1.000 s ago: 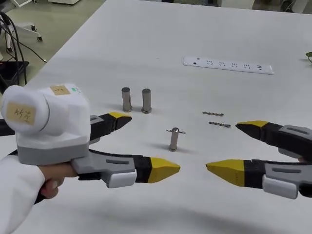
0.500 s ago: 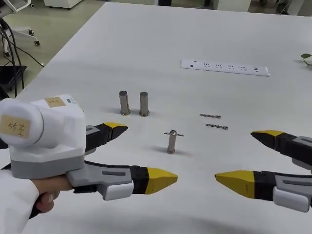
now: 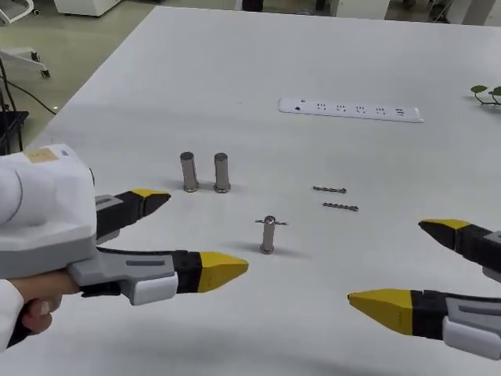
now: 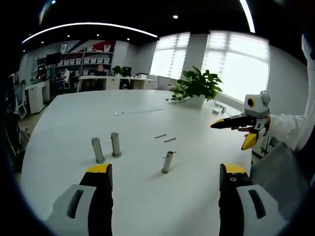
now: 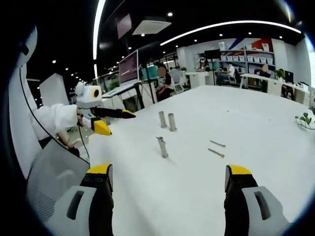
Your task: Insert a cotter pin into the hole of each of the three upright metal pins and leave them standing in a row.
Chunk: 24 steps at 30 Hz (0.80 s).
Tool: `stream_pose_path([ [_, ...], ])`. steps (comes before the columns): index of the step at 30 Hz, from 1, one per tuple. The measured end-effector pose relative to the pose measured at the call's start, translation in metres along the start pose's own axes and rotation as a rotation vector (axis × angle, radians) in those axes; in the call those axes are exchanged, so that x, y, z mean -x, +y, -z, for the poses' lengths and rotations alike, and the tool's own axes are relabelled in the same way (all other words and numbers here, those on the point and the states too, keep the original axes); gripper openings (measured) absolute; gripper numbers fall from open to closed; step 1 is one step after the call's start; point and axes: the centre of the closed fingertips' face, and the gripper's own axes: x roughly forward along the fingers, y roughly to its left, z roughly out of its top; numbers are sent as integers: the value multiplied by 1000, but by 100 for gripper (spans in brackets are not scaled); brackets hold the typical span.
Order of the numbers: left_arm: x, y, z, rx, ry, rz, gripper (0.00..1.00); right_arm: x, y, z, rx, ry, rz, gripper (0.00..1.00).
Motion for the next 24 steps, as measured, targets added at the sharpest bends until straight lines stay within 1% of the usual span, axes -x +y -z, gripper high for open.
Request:
stream_pose_path([
  [1,0,4,-8,-1,-23,-6,89,1,-1,1,1,3,8,93],
  [3,0,14,-17,-4,-46,-22,89,4,-3,4,1,11,23,94],
  [6,-2,28,-30,-15,-67,-40,89,10,-4,4,-22,-10,31,94],
  [7,-2,31,-33,-15,-77,-44,89,11,-4,4,-24,-13,35,94],
  [8,-3,36,-39,-10,-95,-53,89,13,-4,4,-25,-14,40,94],
  [9,-4,41,-43,-10,-102,-59,88,15,-4,5,-25,-11,45,94],
  [12,-7,52,-51,-21,-109,-70,88,20,-4,7,-29,-12,56,93],
  [14,-10,58,-52,-29,-104,-81,86,21,-5,8,-28,-14,64,94],
  [16,-15,67,-51,-39,-100,-108,84,23,-8,10,-25,-8,80,94],
  [17,-17,70,-50,-38,-96,-114,84,24,-11,11,-27,-6,90,94],
  [18,-20,73,-49,-40,-86,-122,84,25,-11,12,-31,-5,93,94],
  [20,-24,77,-46,-48,-76,-128,83,27,-11,12,-39,-9,100,94],
  [24,-32,85,-38,-43,-51,-132,79,29,-12,12,-50,-9,114,94],
])
